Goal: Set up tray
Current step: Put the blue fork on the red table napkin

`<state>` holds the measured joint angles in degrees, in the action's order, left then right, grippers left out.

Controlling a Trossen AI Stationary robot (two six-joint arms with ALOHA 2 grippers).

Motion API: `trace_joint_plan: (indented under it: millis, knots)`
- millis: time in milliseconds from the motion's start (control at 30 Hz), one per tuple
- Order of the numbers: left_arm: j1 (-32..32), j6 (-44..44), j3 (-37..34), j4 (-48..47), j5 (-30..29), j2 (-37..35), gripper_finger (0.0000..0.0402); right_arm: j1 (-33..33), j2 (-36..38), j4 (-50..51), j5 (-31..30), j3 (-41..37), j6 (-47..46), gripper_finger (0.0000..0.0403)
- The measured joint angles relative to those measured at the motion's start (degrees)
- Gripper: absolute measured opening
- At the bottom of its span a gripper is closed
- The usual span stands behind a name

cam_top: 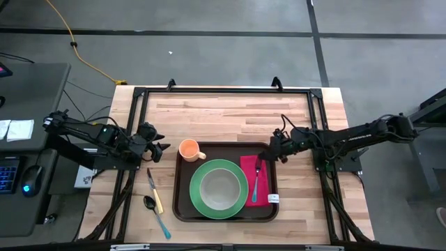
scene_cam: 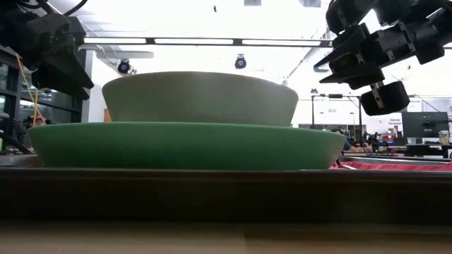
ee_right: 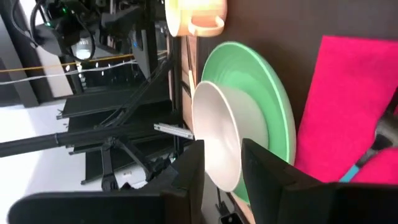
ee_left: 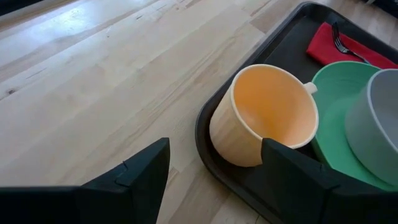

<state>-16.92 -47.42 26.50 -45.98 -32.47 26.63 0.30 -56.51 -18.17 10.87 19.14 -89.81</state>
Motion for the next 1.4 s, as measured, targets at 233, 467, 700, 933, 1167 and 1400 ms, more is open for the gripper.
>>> trace_joint_plan:
  millis: [233,467,700,933,1167,1400]
  knots:
    - [0.0,0.0,0.0,0.0,-0.02,0.0,0.0281,0.0,-0.02,1.63,-2.06,0.0,3.67,0.0084]
    - [0.0,0.0,0.0,0.0,-0.02,0.0,0.0284,0.11,-0.02,4.42,-2.77,-0.02,6.48,0.0084]
    - [0.01,0.0,0.0,0.01,-0.04,0.0,0.028,0.86,-0.38,21.28,-4.75,7.37,13.75,0.0084]
    - [0.01,0.0,0.0,0.02,-0.07,0.01,0.0284,3.03,-4.35,35.74,-6.57,17.13,17.88,0.0084]
    - [0.01,0.01,0.0,0.01,-0.09,0.0,0.028,5.83,-10.41,36.09,-6.59,20.31,16.38,0.0084]
    - [0.01,0.02,0.0,0.0,-0.09,0.02,0.0284,9.25,-16.09,40.61,-7.6,24.53,13.31,0.0084]
